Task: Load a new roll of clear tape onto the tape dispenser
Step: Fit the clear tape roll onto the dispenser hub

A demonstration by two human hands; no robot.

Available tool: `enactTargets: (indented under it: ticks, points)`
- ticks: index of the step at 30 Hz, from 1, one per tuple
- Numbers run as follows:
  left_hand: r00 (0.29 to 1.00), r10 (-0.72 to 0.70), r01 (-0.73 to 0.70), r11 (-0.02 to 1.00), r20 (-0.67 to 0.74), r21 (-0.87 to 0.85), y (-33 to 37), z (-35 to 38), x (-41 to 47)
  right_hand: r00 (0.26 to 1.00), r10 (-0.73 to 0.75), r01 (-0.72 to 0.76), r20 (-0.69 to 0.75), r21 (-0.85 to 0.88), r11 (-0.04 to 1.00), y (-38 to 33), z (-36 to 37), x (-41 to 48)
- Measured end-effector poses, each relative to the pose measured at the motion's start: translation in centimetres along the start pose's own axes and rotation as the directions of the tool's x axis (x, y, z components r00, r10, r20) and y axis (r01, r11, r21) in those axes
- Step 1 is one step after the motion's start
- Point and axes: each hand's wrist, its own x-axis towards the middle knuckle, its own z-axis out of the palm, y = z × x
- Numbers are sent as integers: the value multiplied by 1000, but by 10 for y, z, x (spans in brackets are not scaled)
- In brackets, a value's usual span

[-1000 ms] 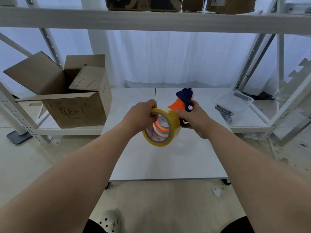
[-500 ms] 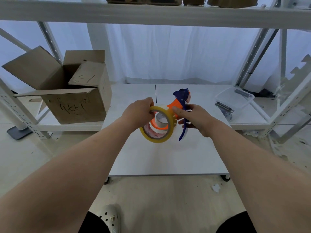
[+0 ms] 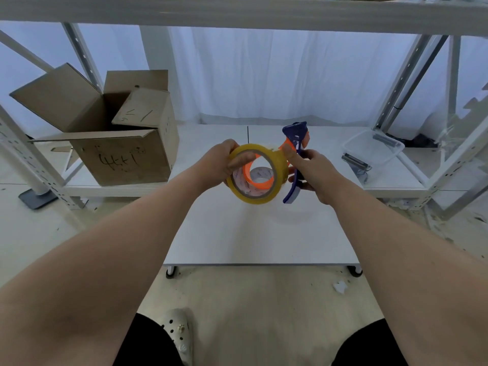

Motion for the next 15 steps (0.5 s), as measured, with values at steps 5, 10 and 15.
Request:
enactTargets:
  ticks: [5,10,15]
  points:
    - [998,-47,48,998,-29,37,-1,-1,1,998,-21,23,60,-30,999,2,2,0]
    - [995,-99,99,991,-6,86,-5,0,1,991,-43,51,125,-63,997,2,7,2]
    - [990,-141,140,987,2,80,-9,-2,3,971,-47,50,236,-7,999,-1,8,5]
